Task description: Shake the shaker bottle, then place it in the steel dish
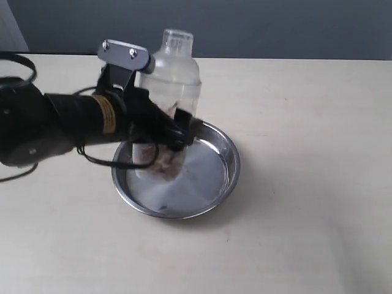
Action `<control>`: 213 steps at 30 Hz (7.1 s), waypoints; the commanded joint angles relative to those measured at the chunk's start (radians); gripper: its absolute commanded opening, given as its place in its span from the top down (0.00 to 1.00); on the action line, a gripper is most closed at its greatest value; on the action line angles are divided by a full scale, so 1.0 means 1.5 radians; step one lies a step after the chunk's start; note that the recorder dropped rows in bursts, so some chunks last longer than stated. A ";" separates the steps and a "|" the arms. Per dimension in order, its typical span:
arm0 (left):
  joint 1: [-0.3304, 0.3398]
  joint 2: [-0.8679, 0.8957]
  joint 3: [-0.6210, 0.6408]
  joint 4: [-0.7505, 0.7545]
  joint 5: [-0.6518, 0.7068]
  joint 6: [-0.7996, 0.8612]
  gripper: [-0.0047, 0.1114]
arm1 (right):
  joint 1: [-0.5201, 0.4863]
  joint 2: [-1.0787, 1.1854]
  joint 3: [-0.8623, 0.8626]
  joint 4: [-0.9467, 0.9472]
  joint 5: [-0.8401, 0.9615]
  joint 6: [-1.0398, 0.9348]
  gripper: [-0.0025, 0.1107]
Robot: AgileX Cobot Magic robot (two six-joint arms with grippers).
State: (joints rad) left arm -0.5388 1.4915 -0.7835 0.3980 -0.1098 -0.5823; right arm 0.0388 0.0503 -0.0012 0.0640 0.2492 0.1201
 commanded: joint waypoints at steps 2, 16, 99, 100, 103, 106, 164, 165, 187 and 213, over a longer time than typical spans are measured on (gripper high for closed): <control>-0.016 -0.049 -0.035 0.000 -0.040 0.013 0.96 | 0.001 0.001 0.001 -0.002 -0.009 -0.002 0.99; -0.020 -0.073 -0.024 -0.053 -0.131 0.084 0.96 | 0.001 0.001 0.001 -0.002 -0.008 -0.002 0.99; -0.034 -0.142 -0.019 -0.177 -0.129 0.227 0.96 | 0.001 0.001 0.001 -0.002 -0.008 -0.002 0.99; -0.034 -0.143 -0.022 -0.175 -0.118 0.227 0.96 | 0.001 0.001 0.001 -0.002 -0.008 -0.002 0.99; -0.034 -0.083 0.033 -0.184 -0.049 0.215 0.96 | 0.001 0.001 0.001 -0.002 -0.008 -0.002 0.99; -0.034 -0.046 0.062 -0.195 -0.072 0.196 0.96 | 0.001 0.001 0.001 -0.002 -0.008 -0.002 0.99; -0.015 -0.066 0.083 -0.213 -0.110 0.304 0.96 | 0.001 0.001 0.001 -0.004 -0.010 -0.002 0.99; 0.024 -0.053 0.094 -0.312 -0.136 0.327 0.96 | 0.001 0.001 0.001 -0.004 -0.010 -0.002 0.99; 0.039 -0.029 0.078 -0.166 -0.160 0.155 0.96 | 0.001 0.001 0.001 -0.004 -0.009 -0.002 0.99; 0.017 -0.077 -0.015 -0.098 -0.159 0.177 0.96 | 0.001 0.001 0.001 -0.003 -0.008 -0.002 0.99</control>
State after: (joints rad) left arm -0.5090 1.3990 -0.7907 0.2926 -0.3638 -0.3182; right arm 0.0388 0.0503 -0.0012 0.0640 0.2503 0.1201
